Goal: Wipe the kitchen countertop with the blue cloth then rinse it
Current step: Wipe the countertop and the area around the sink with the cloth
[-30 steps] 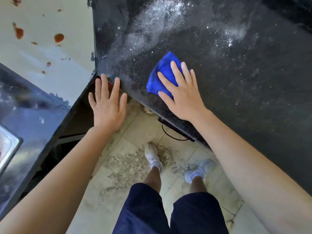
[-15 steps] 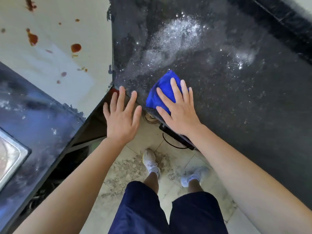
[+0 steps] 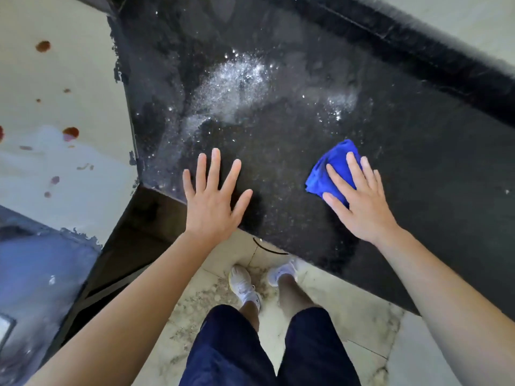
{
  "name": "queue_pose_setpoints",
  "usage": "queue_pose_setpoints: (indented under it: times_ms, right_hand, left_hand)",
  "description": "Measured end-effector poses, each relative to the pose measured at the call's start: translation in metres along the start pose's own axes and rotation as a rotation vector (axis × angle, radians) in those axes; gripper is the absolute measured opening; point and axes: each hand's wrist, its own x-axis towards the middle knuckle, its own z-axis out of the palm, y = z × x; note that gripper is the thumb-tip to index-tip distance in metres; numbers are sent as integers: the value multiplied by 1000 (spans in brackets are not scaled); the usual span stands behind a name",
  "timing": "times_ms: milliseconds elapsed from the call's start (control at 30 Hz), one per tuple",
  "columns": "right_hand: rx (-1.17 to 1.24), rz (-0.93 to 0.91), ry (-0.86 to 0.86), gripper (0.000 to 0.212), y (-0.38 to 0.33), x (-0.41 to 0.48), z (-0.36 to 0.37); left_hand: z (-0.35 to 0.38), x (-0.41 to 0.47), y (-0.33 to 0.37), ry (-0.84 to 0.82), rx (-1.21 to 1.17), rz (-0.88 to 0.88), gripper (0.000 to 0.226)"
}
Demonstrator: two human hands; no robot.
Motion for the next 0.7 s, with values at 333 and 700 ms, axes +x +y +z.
queue_pose_setpoints:
  times_ms: [333, 700]
  right_hand:
    - [25, 63, 39, 60, 36, 58, -26]
    - [-4, -373, 155, 57, -28, 146, -23]
  left_hand:
    - [16, 27, 46, -67, 80, 49, 63]
    - [5, 55, 65, -161, 122, -85, 83]
